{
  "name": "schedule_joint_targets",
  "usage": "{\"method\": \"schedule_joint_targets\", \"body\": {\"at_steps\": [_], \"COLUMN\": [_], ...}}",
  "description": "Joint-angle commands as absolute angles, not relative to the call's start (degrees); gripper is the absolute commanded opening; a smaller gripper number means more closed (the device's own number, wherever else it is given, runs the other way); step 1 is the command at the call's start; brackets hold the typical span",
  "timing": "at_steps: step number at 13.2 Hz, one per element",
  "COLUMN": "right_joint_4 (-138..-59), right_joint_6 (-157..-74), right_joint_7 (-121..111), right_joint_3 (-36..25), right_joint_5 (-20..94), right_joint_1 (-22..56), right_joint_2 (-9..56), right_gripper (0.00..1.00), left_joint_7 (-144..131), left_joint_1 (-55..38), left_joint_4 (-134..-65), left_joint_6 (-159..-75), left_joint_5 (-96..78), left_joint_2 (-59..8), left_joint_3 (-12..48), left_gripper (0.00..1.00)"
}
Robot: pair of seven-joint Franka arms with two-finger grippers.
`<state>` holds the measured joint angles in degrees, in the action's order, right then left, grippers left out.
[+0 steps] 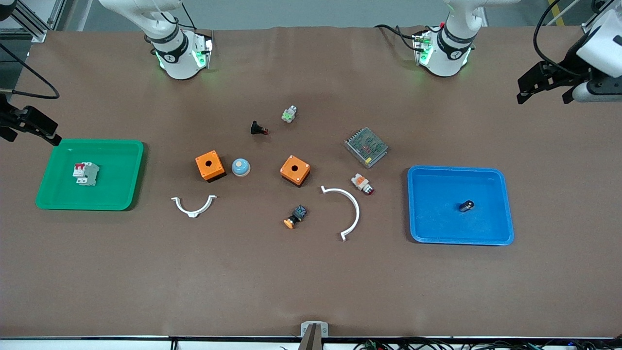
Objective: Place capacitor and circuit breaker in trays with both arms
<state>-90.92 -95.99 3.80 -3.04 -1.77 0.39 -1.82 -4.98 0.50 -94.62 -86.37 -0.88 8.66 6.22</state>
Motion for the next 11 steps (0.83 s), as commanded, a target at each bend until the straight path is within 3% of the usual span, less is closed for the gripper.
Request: {"method": "schedule_joint_targets", "body": {"at_steps": [1,11], "right_joint_4": [-88.3,-87.4], "right_joint_6": [-95.4,-95.1], "right_joint_7": [4.4,3.7], "right_joint_3": [-3.3,-3.5], "right_joint_5": [-1.0,1.1], "right_joint_1": [0.5,-0.3], "right_joint_2": [-0.8,-0.7], "right_gripper": [1.00,1.00], "left_joint_7": [-5.2,-6.4], "left_joint_1": [0.4,0.3], "left_joint_4": [-94.5,-94.1], "left_joint_6": [-85.9,-84.2], "left_joint_5": [-0.4,-0.4], "left_joint_2": [9.5,9.0], "left_joint_3": [6.9,7.4], "left_gripper": [1.00,1.00]}}
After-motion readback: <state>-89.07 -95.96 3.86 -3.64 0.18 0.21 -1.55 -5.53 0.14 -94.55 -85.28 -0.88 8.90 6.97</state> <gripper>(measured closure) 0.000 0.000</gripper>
